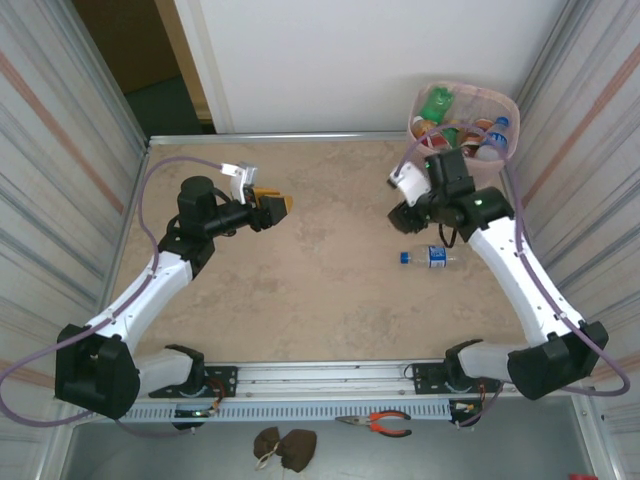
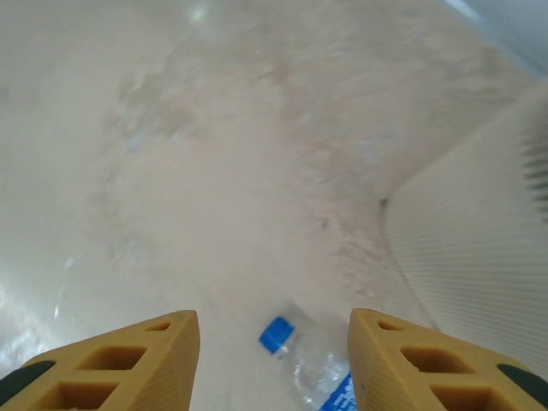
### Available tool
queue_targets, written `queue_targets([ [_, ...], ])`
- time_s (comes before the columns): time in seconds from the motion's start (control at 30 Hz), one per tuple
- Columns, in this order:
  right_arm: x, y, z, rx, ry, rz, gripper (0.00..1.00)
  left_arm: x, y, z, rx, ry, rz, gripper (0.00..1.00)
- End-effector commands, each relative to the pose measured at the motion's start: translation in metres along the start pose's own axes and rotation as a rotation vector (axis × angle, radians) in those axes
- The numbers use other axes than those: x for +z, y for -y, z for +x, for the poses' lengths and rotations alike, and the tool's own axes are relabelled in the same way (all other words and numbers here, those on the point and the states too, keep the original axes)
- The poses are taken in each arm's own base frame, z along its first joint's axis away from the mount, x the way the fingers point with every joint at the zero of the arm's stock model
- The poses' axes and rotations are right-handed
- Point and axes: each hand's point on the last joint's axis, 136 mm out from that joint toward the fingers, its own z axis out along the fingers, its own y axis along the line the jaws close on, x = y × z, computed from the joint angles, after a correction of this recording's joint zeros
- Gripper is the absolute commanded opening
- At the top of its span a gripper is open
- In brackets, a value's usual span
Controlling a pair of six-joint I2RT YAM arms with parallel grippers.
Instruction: Put the plastic bottles in the bin
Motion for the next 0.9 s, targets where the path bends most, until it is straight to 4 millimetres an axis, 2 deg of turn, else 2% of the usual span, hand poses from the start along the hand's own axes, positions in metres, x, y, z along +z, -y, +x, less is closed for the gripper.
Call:
queue_targets([
  [0.0, 0.010, -0.032, 0.019, -0.236, -0.061, -0.083, 0.51, -0.006, 0.005, -0.009, 0.016, 0.028, 0.007, 0.61],
  [0.07, 0.022, -0.046, 0.030, -0.305, -0.108, -0.124, 0.53, -0.005, 0.004, -0.010, 0.014, 0.027, 0.007, 0.61],
  [0.17, 0.043, -0.056, 0.044, -0.369, -0.177, -0.160, 0.54, -0.004, 0.004, -0.010, 0.014, 0.026, 0.009, 0.61],
  [0.43, 0.096, -0.060, 0.066, -0.443, -0.319, -0.194, 0.56, -0.005, 0.003, -0.008, 0.010, 0.027, 0.007, 0.61],
  [0.57, 0.117, -0.049, 0.087, -0.490, -0.444, -0.166, 0.58, -0.007, 0.004, -0.006, 0.008, 0.026, 0.005, 0.61],
  [0.73, 0.132, -0.026, 0.114, -0.553, -0.598, -0.109, 0.64, -0.009, 0.003, -0.004, 0.013, 0.025, -0.007, 0.61],
  [0.87, 0.141, -0.018, 0.131, -0.536, -0.646, -0.111, 0.66, -0.009, 0.003, -0.003, 0.008, 0.024, -0.003, 0.61],
])
